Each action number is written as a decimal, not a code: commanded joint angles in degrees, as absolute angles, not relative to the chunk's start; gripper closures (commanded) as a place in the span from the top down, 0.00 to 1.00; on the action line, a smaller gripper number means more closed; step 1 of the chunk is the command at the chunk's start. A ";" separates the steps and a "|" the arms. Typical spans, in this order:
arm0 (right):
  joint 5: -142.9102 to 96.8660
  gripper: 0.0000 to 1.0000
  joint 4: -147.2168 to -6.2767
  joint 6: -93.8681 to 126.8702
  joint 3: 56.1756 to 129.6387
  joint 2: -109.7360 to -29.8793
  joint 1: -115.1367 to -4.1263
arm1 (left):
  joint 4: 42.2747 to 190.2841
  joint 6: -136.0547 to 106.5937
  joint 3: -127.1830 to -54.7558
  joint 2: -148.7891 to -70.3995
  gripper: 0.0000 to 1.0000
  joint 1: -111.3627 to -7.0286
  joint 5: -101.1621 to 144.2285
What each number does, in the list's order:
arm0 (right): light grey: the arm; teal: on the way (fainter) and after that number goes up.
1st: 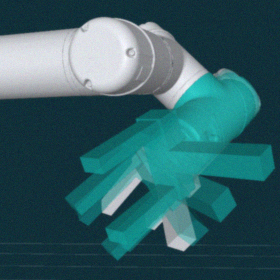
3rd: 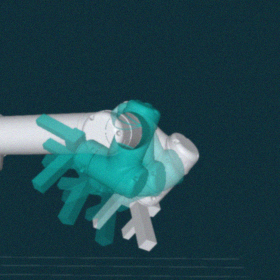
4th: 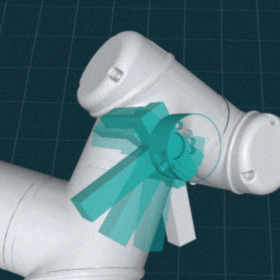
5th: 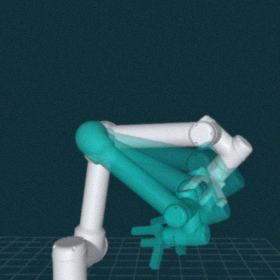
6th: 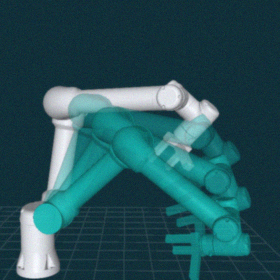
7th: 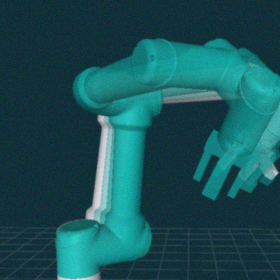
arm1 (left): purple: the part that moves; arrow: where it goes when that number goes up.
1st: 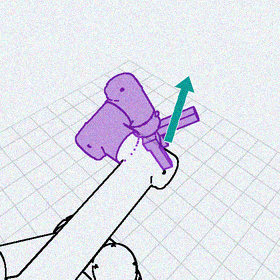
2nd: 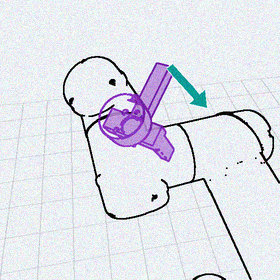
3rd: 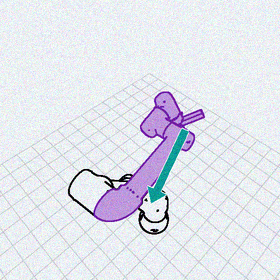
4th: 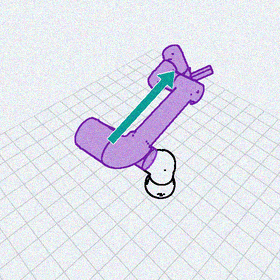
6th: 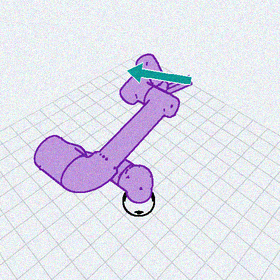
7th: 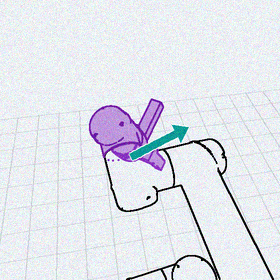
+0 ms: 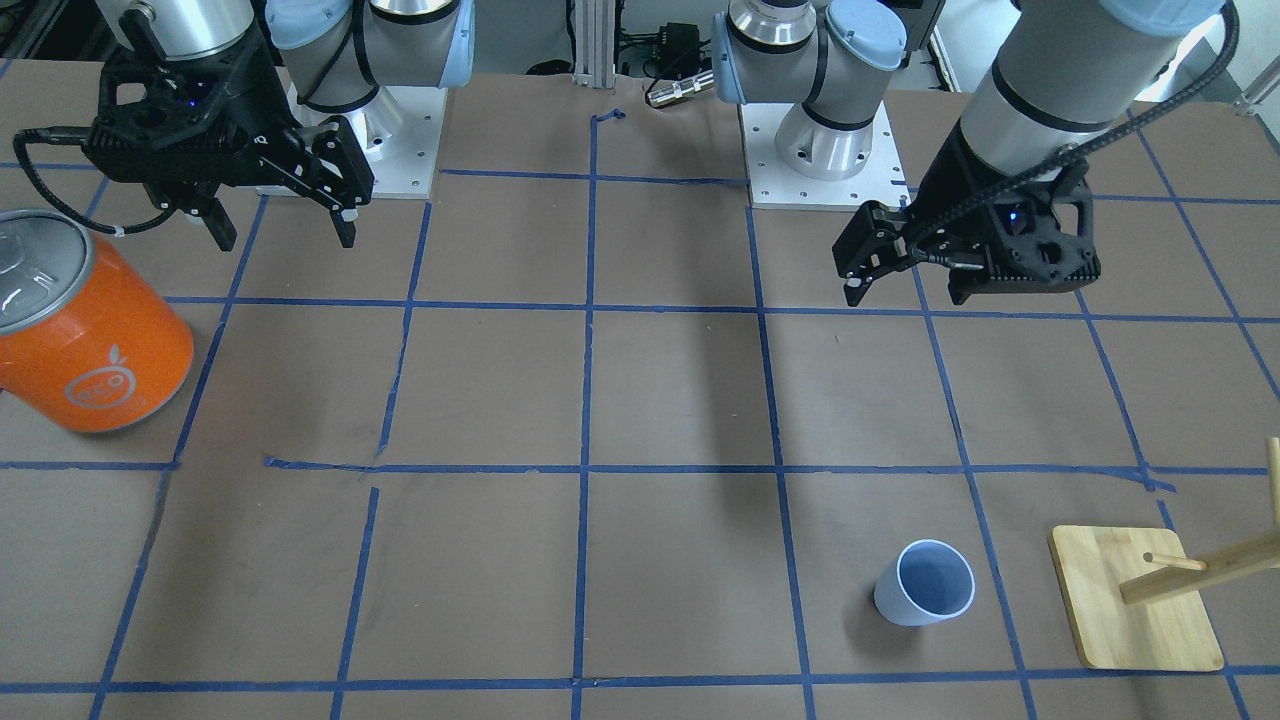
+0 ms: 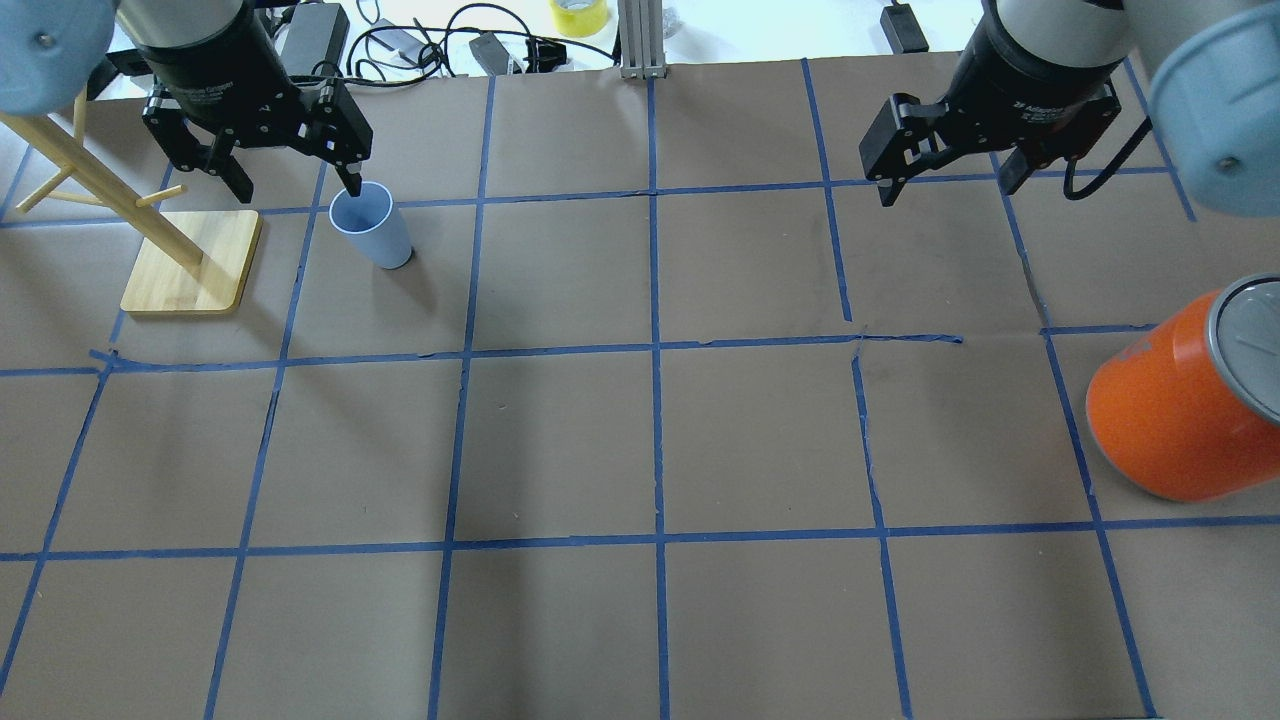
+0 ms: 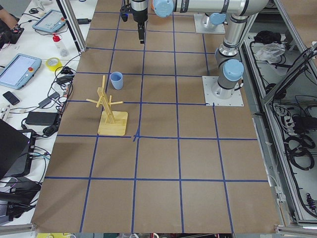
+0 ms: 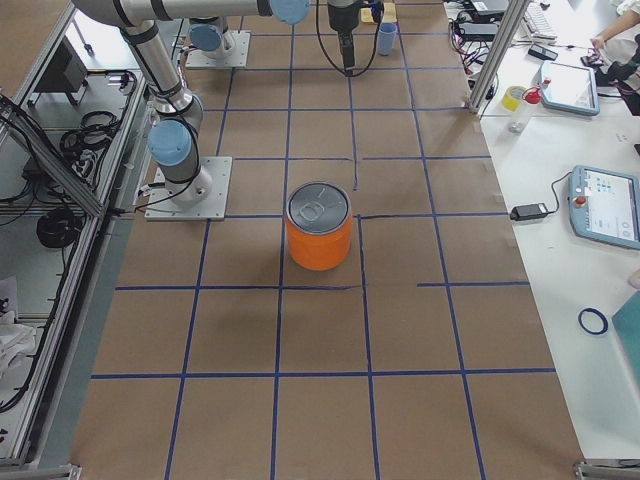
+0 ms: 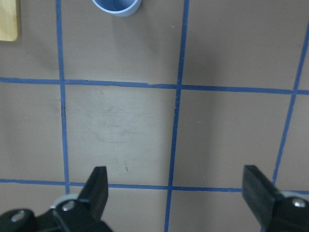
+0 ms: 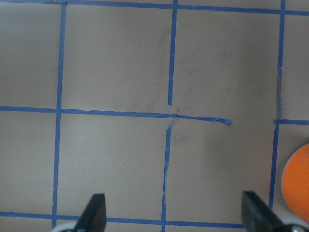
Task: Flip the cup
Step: 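Open the left gripper and raise it away from the cup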
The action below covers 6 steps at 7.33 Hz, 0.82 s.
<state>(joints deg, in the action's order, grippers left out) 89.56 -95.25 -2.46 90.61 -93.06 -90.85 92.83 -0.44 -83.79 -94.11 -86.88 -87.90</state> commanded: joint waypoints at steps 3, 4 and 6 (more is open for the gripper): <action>89.56 1.00 -95.01 -2.37 90.62 -93.08 -90.88 | 92.90 -0.62 -89.02 -88.69 1.00 -86.92 -89.12; 89.56 1.00 -95.01 -2.55 90.53 -93.08 -90.79 | 92.73 -0.62 -89.03 -88.59 1.00 -86.92 -89.03; 89.56 1.00 -95.27 -2.55 90.61 -93.08 -90.79 | 92.81 -0.44 -89.12 -88.68 1.00 -86.92 -88.95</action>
<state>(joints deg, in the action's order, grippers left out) 89.56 -95.11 -2.53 90.56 -93.08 -90.80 92.80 -0.53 -88.99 -88.70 -86.92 -88.97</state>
